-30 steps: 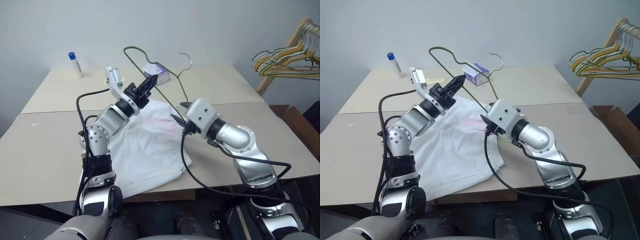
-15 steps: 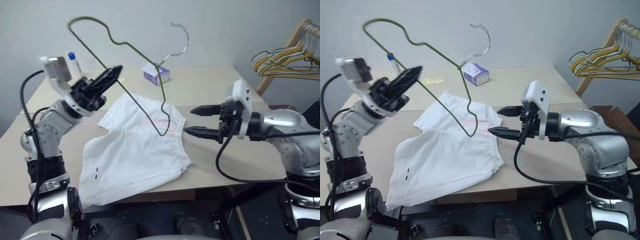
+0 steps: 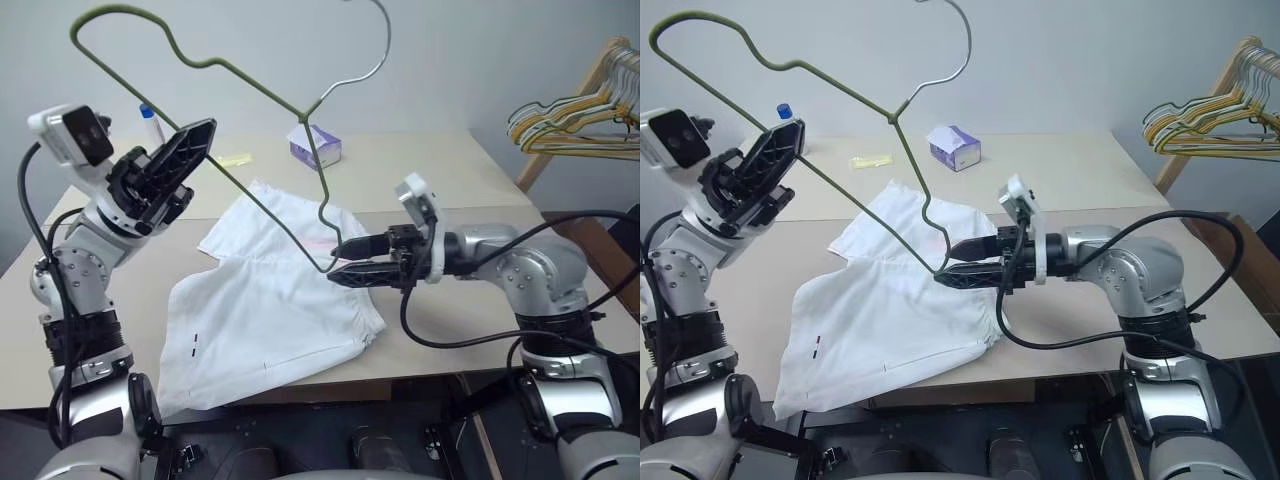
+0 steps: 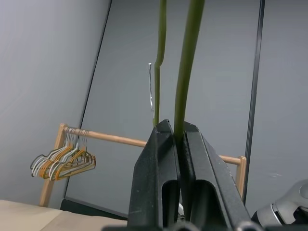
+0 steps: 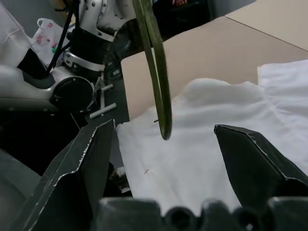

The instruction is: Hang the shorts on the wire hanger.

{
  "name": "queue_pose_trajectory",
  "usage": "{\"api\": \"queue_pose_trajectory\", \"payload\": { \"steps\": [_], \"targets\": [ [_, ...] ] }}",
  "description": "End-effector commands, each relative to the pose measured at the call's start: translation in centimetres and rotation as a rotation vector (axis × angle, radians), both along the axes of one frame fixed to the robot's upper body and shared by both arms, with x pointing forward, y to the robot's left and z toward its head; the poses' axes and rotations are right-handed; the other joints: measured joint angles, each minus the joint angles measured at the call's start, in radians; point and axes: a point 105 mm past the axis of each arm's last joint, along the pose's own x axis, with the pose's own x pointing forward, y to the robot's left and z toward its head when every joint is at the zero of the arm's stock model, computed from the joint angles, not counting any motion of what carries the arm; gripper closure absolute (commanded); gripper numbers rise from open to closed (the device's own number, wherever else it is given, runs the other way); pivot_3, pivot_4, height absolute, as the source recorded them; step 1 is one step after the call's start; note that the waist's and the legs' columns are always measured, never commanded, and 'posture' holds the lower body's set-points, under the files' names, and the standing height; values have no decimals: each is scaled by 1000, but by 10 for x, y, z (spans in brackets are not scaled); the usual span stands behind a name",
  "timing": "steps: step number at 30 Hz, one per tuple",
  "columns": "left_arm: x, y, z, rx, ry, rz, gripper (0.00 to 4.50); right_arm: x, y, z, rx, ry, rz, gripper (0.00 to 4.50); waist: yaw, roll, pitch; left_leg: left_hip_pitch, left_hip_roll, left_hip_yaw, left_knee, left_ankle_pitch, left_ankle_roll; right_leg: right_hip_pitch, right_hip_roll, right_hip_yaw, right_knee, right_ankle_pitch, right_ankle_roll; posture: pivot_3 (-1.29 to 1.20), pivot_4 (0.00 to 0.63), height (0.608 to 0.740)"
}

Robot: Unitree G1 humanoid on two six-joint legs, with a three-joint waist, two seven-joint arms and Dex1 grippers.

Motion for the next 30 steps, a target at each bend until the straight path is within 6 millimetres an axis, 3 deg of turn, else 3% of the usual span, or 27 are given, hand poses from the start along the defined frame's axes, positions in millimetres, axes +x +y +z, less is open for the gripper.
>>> {"api": "queue_pose_trajectory", "payload": {
  "steps": [1, 7, 8, 11, 19, 21, 30],
  "targets": [
    [-4, 0, 7, -13, -50, 1, 4500, -5, 12, 12, 18, -36, 40, 578, 0, 0, 0, 0, 0, 0, 0, 0, 0, 0, 0, 0, 0, 0, 0, -8, 0, 740],
    [-6, -1, 2, -7, -41, 5, 4500, -4, 17, 15, 18, -47, 44, 578, -1, 0, 0, 0, 0, 0, 0, 0, 0, 0, 0, 0, 0, 0, 0, -10, 0, 740],
    [-6, -1, 1, -6, -39, 6, 4500, -3, 17, 16, 22, -44, 39, 746, -1, 0, 0, 0, 0, 0, 0, 0, 0, 0, 0, 0, 0, 0, 0, -9, 0, 740],
    [-6, -1, 0, -7, -36, 6, 4500, 0, 17, 17, 31, -31, 24, 1514, -1, 0, 0, 0, 0, 0, 0, 0, 0, 0, 0, 0, 0, 0, 0, -10, 0, 740],
    [-2, -4, -6, -9, -27, 35, 4500, 3, 19, 10, -5, -36, 1, 4332, -2, 0, 0, 0, 0, 0, 0, 0, 0, 0, 0, 0, 0, 0, 0, -16, 0, 740],
    [-2, -6, -10, 4, -41, 54, 4500, 5, 18, 9, -8, -34, -8, 4463, -2, 0, 0, 0, 0, 0, 0, 0, 0, 0, 0, 0, 0, 0, 0, -17, 0, 740],
    [10, -14, -30, 51, 24, 106, 1787, 11, 15, 22, 71, -49, -55, 4500, -1, 0, 0, 0, 0, 0, 0, 0, 0, 0, 0, 0, 0, 0, 0, -34, 0, 740]
  ]
}}
